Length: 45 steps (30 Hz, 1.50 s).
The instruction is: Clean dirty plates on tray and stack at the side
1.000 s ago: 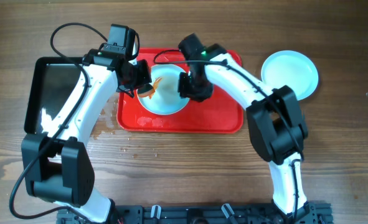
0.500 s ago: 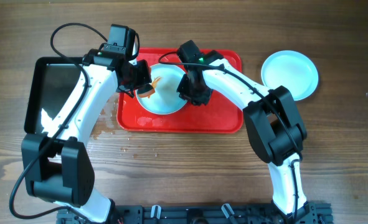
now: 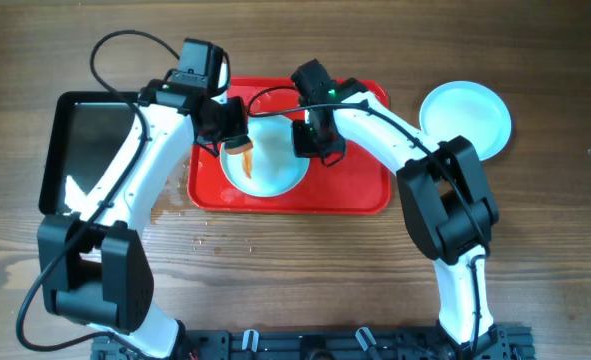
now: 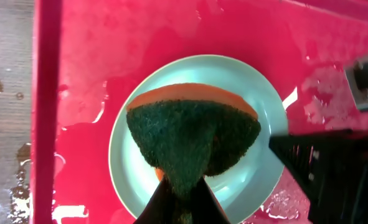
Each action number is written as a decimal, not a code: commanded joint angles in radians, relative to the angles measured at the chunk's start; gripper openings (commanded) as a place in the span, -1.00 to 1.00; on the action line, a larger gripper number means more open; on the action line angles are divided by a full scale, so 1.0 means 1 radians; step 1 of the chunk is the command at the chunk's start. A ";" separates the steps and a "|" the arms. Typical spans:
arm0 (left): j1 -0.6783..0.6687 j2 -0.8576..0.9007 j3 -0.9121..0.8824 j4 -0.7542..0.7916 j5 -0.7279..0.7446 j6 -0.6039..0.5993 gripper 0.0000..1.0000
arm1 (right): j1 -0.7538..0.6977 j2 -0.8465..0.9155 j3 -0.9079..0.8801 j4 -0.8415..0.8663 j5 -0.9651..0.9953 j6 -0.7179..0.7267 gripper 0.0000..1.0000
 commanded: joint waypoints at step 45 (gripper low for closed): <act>-0.151 0.139 -0.014 0.048 -0.500 -0.165 -0.92 | -0.021 0.017 -0.023 -0.019 -0.048 -0.030 -0.91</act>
